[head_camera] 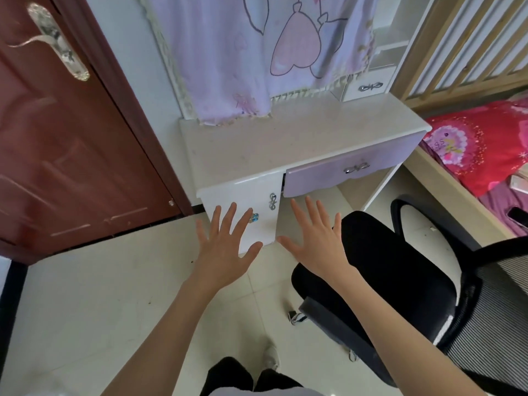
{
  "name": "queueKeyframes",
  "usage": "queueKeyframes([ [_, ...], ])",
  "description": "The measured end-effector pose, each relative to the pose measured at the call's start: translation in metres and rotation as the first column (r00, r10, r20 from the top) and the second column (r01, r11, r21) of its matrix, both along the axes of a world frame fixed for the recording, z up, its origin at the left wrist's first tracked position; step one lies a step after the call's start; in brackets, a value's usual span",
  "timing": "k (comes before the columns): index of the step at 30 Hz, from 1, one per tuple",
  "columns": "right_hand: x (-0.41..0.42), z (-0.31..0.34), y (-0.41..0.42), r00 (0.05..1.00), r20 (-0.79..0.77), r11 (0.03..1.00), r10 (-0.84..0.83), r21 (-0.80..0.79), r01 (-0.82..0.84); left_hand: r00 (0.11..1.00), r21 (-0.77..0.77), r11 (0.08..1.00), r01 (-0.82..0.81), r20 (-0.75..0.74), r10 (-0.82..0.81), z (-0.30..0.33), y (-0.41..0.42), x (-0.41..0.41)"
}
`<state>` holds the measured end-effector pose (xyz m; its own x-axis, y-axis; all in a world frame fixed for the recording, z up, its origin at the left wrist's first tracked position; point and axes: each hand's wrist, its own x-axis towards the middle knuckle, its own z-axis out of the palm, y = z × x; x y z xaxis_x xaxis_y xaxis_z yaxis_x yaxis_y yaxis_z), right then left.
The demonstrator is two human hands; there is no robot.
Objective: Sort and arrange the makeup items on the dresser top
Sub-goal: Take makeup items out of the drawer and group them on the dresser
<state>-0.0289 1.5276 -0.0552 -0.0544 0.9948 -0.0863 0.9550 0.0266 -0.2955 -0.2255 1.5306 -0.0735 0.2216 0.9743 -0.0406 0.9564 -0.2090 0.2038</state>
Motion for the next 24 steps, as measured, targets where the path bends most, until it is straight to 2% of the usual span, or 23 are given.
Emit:
queueKeyframes([
  [10,0.036,-0.035,0.121,0.991,0.037,0.987,-0.128,-0.096,0.131,0.986,-0.111,0.98,0.164,0.023,-0.163,-0.04,0.142,0.032],
  [14,0.044,-0.054,0.18,0.974,0.064,0.968,-0.217,-0.119,0.223,0.965,-0.094,0.961,0.262,-0.001,-0.263,-0.055,0.218,0.045],
  [17,0.052,-0.063,0.22,0.955,0.051,0.943,-0.293,-0.15,0.298,0.944,-0.183,0.929,0.322,-0.004,-0.329,-0.057,0.273,0.055],
  [24,0.089,-0.091,0.288,0.868,0.011,0.847,-0.497,-0.214,0.487,0.877,-0.269,0.843,0.466,0.018,-0.48,-0.076,0.363,0.101],
])
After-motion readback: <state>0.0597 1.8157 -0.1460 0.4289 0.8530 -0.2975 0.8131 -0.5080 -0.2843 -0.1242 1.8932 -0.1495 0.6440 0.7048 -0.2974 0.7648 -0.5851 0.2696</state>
